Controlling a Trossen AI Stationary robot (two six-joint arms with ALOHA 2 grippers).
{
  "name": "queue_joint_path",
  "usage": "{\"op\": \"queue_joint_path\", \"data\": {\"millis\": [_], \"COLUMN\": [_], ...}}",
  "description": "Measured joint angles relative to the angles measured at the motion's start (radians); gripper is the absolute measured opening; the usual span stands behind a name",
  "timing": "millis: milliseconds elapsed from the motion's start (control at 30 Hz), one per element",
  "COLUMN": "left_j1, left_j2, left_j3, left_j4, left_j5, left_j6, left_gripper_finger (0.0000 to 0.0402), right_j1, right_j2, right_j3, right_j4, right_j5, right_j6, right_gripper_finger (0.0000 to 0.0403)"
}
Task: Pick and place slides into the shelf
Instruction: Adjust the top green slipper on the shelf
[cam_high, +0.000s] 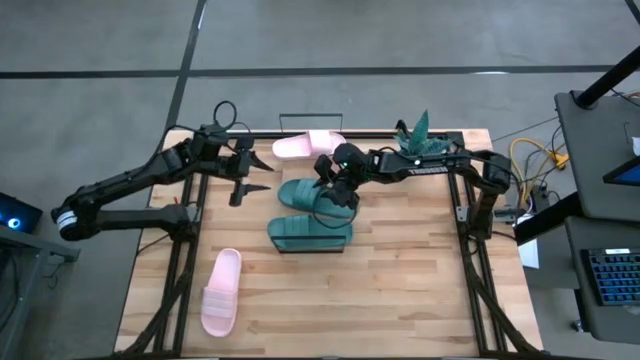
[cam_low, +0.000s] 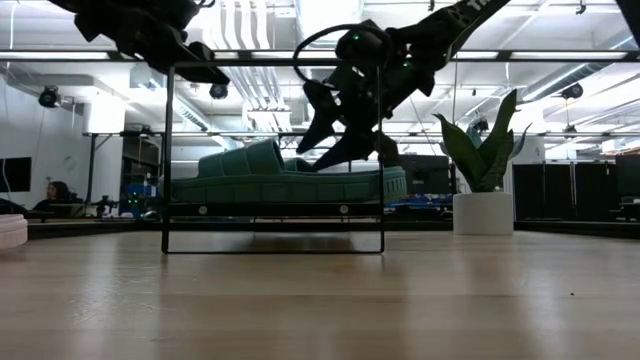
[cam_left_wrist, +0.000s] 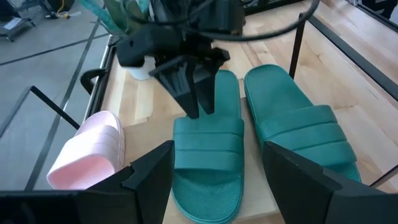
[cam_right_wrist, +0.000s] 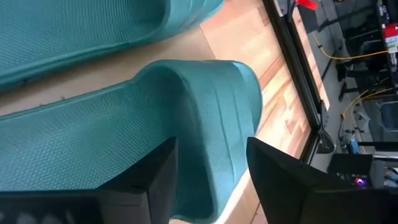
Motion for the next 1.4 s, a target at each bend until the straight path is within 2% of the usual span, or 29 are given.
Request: {"op": "queue_joint_path", "data": {"millis": [467, 767, 1067, 1233, 1400], "left_j1": [0.000, 0.000, 0.000, 0.000, 0.000], "left_j2": [-0.077, -0.068, -0.063, -0.062, -0.062], "left_j3": [0.000, -0.002, -0.007, -0.012, -0.013], "left_j4": [0.000, 0.000, 0.001, 0.001, 0.001], "left_j5": [0.000, 0.000, 0.000, 0.000, 0.000], "left_j6": [0.000, 0.000, 0.000, -0.002, -0.002], "left_gripper_finger": [0.0226, 0.0226, 0.0226, 0.0226, 0.0226], "right_j1": [0.002, 0.002, 0.003, 0.005, 0.006], "right_j2": [0.022, 0.022, 0.024, 0.066, 0.086], "right_j3": [0.022, 0.021, 0.019, 0.019, 0.019], "right_j4": [0.006, 0.012, 0.012, 0.038, 0.064], "right_j5": [0.001, -0.002, -0.003, -0.005, 0.058], "right_j6": [-0.004, -0.004, 0.005, 0.004, 0.005], "right_gripper_finger": [0.0147, 0.0131, 0.0083, 0.0056, 0.0018]}}
